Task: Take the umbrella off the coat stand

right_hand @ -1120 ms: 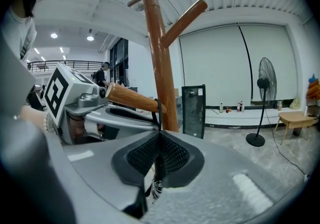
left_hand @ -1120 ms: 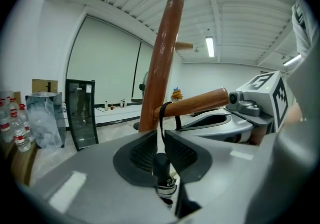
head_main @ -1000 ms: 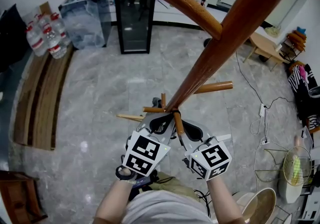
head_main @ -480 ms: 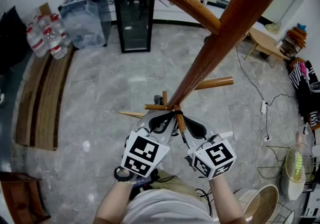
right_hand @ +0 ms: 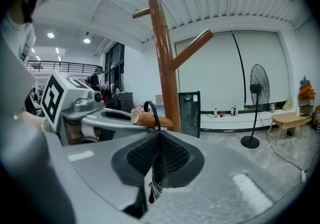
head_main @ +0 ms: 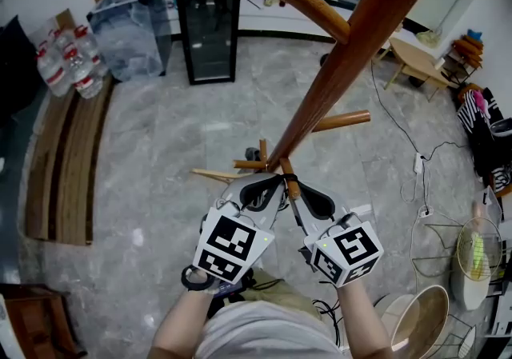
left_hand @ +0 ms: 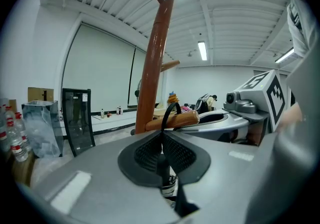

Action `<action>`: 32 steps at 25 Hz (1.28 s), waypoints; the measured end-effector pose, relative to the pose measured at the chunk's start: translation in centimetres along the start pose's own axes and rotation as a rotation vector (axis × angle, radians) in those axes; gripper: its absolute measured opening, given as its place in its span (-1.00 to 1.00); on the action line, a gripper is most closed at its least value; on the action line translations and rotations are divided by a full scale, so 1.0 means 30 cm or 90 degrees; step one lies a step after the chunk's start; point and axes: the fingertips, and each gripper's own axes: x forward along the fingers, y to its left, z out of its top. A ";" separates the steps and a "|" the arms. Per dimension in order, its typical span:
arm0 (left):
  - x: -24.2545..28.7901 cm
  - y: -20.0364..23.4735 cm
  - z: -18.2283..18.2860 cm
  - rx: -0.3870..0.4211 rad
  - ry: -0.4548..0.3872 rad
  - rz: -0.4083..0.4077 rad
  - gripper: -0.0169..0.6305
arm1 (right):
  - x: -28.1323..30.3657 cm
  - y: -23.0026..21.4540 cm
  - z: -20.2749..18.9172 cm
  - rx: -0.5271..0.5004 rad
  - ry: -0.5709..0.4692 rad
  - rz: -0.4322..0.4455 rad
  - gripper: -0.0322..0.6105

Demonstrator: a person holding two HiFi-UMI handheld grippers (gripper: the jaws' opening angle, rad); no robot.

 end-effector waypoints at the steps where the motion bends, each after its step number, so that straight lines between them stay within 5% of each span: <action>1: -0.005 -0.004 0.001 0.001 -0.001 -0.003 -0.90 | -0.005 0.004 0.001 0.000 -0.002 -0.004 -0.89; 17: -0.091 -0.076 0.028 0.034 -0.005 -0.059 -0.90 | -0.091 0.078 0.030 0.010 -0.018 -0.060 -0.89; 32: -0.220 -0.074 0.019 0.044 -0.012 -0.041 -0.90 | -0.106 0.212 0.039 0.002 -0.030 -0.035 -0.89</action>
